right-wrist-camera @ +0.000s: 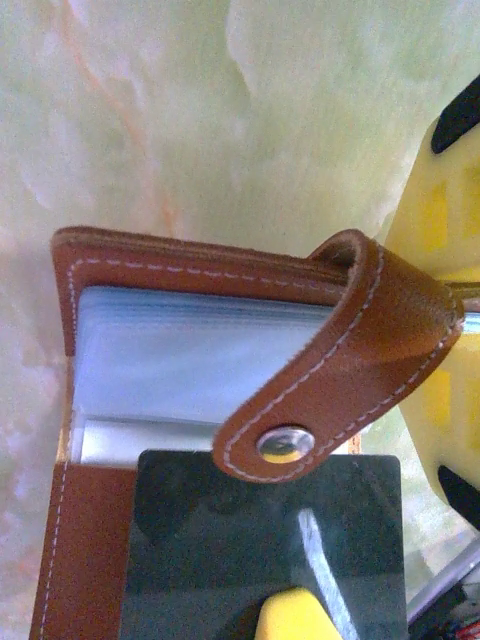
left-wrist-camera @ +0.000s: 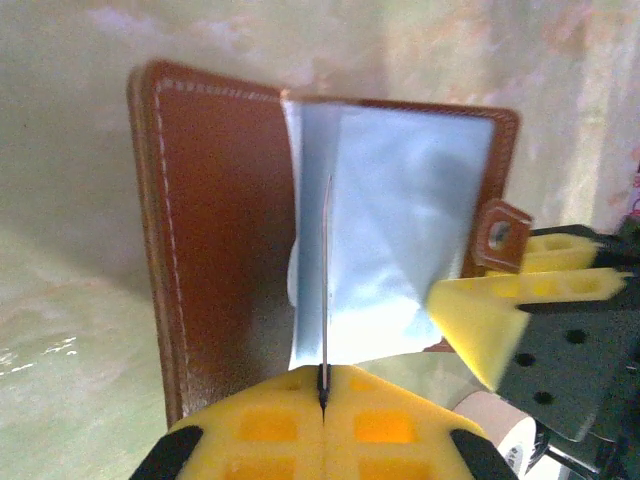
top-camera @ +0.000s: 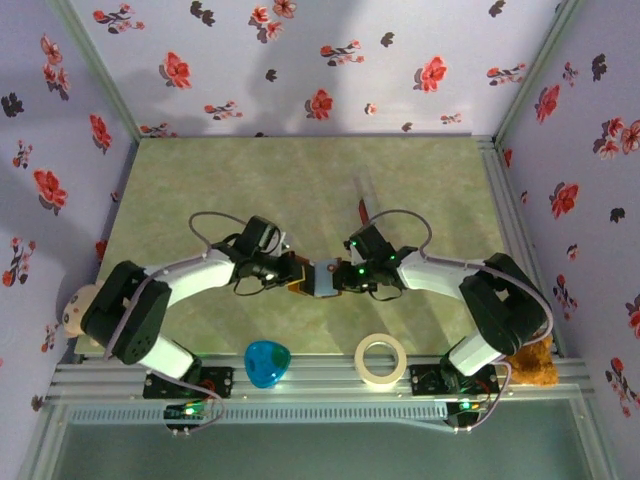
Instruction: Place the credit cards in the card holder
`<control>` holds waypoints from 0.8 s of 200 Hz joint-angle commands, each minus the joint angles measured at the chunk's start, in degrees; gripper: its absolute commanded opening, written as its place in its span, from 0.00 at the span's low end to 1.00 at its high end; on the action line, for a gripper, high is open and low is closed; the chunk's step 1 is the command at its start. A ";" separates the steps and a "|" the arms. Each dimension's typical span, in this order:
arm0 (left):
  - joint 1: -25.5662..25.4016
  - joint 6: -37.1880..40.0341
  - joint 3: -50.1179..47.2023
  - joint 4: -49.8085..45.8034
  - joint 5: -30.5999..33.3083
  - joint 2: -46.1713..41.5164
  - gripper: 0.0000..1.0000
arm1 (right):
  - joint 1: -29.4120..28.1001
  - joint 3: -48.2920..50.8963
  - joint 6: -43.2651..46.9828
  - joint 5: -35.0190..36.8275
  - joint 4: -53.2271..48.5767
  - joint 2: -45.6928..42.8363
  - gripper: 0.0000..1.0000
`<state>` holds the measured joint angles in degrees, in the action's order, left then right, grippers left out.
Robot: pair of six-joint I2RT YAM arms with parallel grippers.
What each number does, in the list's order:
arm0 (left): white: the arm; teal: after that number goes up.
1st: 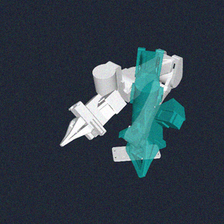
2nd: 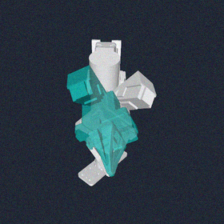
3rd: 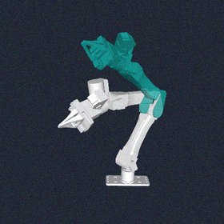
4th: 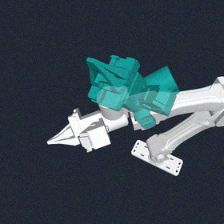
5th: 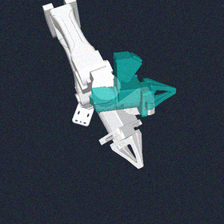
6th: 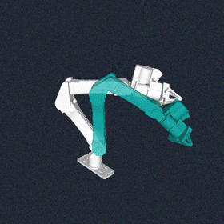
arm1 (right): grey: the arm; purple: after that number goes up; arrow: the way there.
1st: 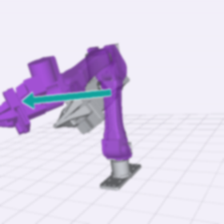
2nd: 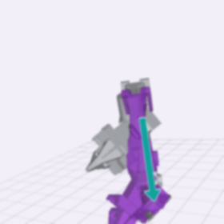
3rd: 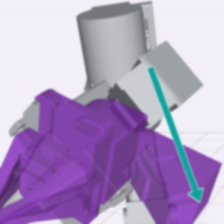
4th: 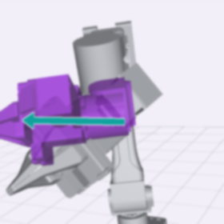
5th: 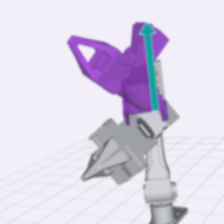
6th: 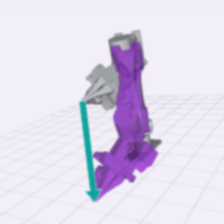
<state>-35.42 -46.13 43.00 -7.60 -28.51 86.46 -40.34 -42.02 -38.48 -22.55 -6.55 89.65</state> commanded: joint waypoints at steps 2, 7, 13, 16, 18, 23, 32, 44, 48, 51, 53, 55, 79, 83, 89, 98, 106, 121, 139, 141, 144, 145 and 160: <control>1.76 1.97 -1.64 0.19 -0.70 -1.66 0.00 | 0.08 2.66 0.93 -4.74 3.23 2.04 0.16; 2.17 2.20 -1.86 0.28 -1.31 -1.64 0.00 | 0.11 2.86 0.95 -5.41 3.64 2.33 0.16; 2.69 2.55 -2.18 0.45 -1.83 -1.81 0.00 | 0.16 3.06 1.03 -6.43 4.28 2.82 0.16; 2.98 2.76 -2.40 0.62 -2.08 -1.90 0.00 | 0.17 3.25 1.10 -6.95 4.60 3.00 0.15; 3.16 2.85 -2.53 0.80 -2.18 -2.01 0.00 | 0.15 3.30 1.12 -7.35 4.87 3.17 0.15; 3.39 3.11 -2.89 1.05 -2.40 -2.12 0.00 | 0.17 3.47 1.11 -8.15 5.50 3.58 0.15; 3.97 3.65 -3.63 1.79 -3.35 -2.43 0.00 | 0.17 3.84 1.13 -9.93 6.59 4.36 0.15; 4.27 3.93 -4.37 2.68 -4.46 -2.76 0.00 | 0.17 4.05 1.06 -10.95 7.62 5.17 0.16; 4.28 4.09 -4.58 2.60 -4.72 -2.85 0.00 | 0.22 4.05 1.06 -11.25 7.74 5.53 0.16; 4.34 4.26 -4.57 2.28 -4.91 -2.97 0.00 | 0.27 4.05 1.04 -11.52 7.70 5.80 0.16; 4.38 4.42 -4.59 1.96 -4.96 -3.05 0.00 | 0.28 4.03 1.04 -11.72 7.80 5.98 0.16; 4.32 4.63 -4.59 1.57 -4.97 -3.09 0.00 | 0.26 3.91 0.99 -11.95 7.78 6.13 0.16; 4.40 6.72 -5.15 -1.55 -5.64 -4.35 0.00 | 0.31 3.81 0.02 -13.96 9.47 7.89 0.18; 4.39 6.95 -5.29 -1.75 -5.88 -4.44 0.00 | 0.26 3.84 0.02 -13.94 9.61 8.05 0.19; 4.46 7.21 -5.61 -1.93 -6.13 -4.50 0.00 | 0.28 3.75 -0.02 -13.86 9.73 8.17 0.20; 4.56 7.44 -6.02 -2.09 -6.65 -4.44 0.00 | 0.32 3.38 0.14 -13.48 9.37 8.37 0.23; 4.73 7.76 -6.25 -2.38 -7.05 -4.28 0.00 | 0.27 3.03 0.40 -13.08 8.83 8.35 0.24; 5.13 8.22 -6.57 -2.57 -7.29 -4.07 0.00 | 0.33 2.49 0.81 -12.35 7.71 8.40 0.24; 6.10 9.24 -6.58 -3.72 -6.54 -3.68 0.00 | 0.27 1.60 1.45 -11.74 6.00 8.57 0.24; 6.21 9.40 -6.56 -3.91 -6.44 -3.60 0.00 | 0.28 1.46 1.54 -11.63 5.73 8.65 0.24; 6.22 9.58 -6.46 -4.05 -6.36 -3.56 0.00 | 0.29 1.28 1.68 -11.45 5.35 8.70 0.24; 6.28 9.66 -6.45 -4.12 -6.32 -3.52 0.00 | 0.32 1.30 1.67 -11.42 5.29 8.79 0.24; 6.32 9.85 -6.32 -3.74 -6.43 -3.24 0.00 | 0.28 1.20 2.05 -11.29 4.95 9.14 0.24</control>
<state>-29.82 -38.89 37.10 -9.50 -34.15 83.02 -39.64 -40.29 -38.33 -35.31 1.43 96.36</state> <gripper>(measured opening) 0.064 0.239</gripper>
